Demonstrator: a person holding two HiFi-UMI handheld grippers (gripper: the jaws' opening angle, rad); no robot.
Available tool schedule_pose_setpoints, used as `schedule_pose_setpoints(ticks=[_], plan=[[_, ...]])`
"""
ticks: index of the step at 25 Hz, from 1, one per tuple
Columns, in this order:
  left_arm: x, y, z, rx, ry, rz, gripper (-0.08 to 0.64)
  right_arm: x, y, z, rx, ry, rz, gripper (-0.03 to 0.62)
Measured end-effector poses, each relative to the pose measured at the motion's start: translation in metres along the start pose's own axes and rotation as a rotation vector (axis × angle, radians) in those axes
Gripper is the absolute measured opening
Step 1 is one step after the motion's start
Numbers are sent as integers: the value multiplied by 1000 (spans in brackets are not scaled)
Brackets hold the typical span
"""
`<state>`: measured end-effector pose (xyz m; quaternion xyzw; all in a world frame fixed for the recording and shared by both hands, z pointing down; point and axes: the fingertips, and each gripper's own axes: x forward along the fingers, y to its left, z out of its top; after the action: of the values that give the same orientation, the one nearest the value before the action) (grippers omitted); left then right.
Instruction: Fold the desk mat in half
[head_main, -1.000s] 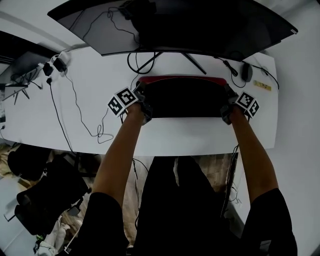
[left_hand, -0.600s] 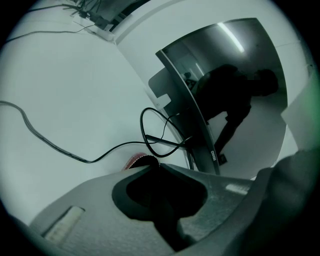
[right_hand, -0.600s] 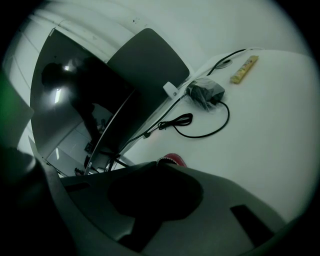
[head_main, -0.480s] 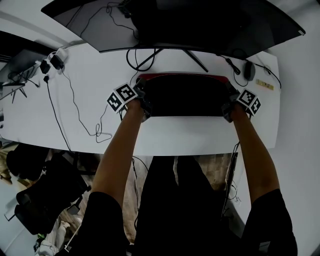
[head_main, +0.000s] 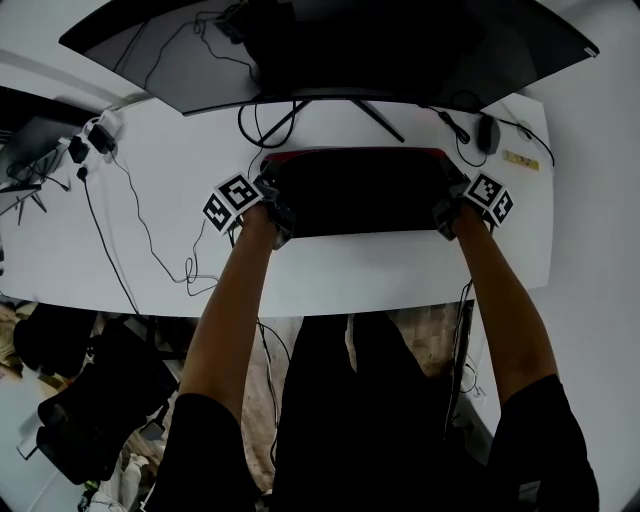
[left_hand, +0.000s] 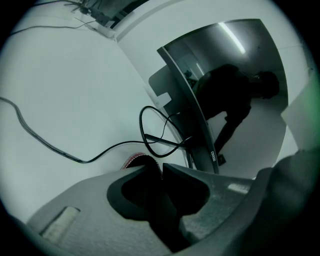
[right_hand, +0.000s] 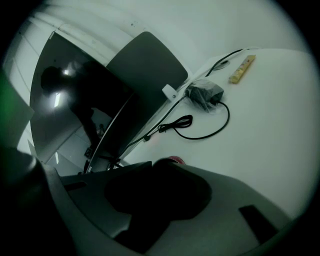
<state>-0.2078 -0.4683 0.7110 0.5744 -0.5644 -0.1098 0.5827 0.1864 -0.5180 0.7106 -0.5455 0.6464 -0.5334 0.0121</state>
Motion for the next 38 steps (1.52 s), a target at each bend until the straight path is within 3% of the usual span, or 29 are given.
schedule_pose_setpoints(ticks=[3,5,13,20,26,34,38], plan=[[0,-7,2,-6,-19,-36,154,-2,1,3,3,-30,-3,89],[0,-9,4,-6,-26,-51,172,-3,3,4,-8,-34,2,97],[-12,-22,11,37,-48,-95,190,-15,18,11,-28,-51,44,97],[-37,-40,15,95,-67,-122,192,-41,49,9,-120,-67,75,97],[-77,-72,6,255,-64,-167,192,-76,71,6,-218,-64,103,97],[-158,-99,-21,354,-110,-215,192,-145,92,-3,-306,-63,129,97],[-208,-126,-40,467,-144,-270,192,-191,114,-23,-408,-59,169,97]])
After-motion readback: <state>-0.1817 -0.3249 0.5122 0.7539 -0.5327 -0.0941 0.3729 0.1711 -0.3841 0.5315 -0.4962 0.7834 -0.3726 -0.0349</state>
